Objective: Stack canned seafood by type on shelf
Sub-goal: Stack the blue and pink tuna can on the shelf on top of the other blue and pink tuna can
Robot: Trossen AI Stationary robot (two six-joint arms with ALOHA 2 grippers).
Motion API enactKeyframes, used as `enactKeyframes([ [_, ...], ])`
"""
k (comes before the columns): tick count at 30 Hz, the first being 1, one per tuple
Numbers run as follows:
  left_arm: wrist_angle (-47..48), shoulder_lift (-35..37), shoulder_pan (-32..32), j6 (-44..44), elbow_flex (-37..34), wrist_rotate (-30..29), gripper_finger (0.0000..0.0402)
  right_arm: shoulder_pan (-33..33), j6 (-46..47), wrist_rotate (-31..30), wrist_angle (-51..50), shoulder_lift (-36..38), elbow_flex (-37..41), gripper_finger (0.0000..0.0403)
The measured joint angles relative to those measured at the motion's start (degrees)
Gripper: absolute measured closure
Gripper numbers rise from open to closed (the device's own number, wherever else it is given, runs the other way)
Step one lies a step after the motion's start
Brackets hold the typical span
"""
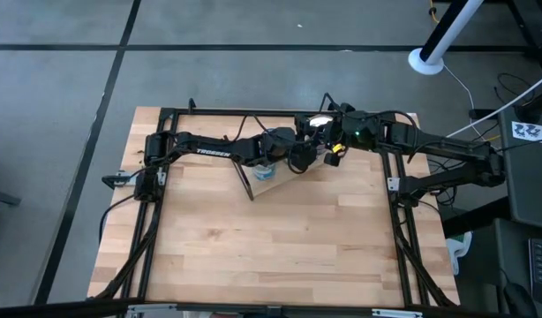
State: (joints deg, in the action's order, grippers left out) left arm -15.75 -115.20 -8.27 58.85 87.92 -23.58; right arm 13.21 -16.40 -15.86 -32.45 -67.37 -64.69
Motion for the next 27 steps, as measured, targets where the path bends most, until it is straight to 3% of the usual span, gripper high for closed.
enactKeyframes([
  [14, 0.2, 0.0, 0.0, 2.1, 0.0, 0.3, 0.0203, 0.0, 0.0, 0.0, -0.2, 0.0, 0.0, 0.0265],
  [27, 0.5, 0.0, 0.0, 1.5, -0.1, 0.4, 0.0127, 0.0, 0.0, 0.0, -0.1, -0.1, 0.1, 0.0265],
])
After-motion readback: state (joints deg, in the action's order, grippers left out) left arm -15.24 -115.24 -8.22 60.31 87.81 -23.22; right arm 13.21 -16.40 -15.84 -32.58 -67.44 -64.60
